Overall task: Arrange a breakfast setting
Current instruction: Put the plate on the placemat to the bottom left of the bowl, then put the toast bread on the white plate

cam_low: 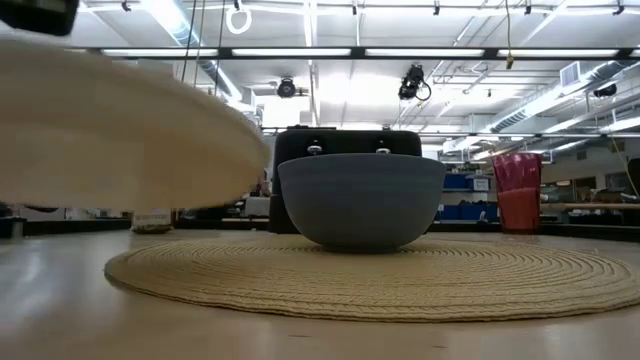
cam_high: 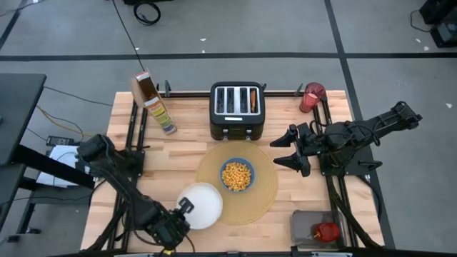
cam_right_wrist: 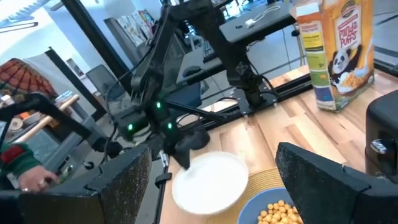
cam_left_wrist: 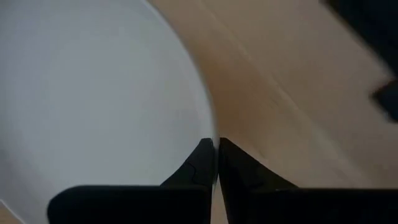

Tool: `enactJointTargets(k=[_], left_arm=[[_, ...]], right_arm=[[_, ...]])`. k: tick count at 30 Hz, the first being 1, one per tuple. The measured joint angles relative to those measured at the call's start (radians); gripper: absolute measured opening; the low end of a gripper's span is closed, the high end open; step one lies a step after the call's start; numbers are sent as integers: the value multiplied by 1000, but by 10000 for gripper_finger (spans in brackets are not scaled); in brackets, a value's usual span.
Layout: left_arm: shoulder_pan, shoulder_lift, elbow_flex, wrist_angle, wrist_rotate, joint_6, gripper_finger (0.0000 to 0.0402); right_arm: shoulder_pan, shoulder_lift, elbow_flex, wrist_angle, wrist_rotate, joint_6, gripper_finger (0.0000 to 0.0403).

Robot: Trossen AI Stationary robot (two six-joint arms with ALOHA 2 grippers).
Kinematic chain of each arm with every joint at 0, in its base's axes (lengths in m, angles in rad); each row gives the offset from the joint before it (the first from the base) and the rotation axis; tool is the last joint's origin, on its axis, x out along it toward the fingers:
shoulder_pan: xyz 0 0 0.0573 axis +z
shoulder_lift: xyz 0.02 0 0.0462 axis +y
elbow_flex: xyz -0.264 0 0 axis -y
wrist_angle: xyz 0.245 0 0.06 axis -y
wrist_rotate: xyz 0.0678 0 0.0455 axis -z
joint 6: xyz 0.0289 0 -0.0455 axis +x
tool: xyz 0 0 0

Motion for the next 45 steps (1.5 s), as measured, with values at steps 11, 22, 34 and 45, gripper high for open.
enactJointTargets(k=[11, 22, 34, 45], left_arm=[[60, 126, -1, 76, -1, 141, 18], [66, 140, -1, 101, 19, 213, 30], [71, 108, 14, 103, 13, 96, 87], [70, 37, 206, -135, 6, -50, 148]], right_arm=[[0, 0, 0, -1, 26, -5, 347], [0, 0, 0, -21, 24, -5, 347], [0, 0, 0, -117, 7, -34, 351], [-36, 6, -1, -195, 263, -5, 351]])
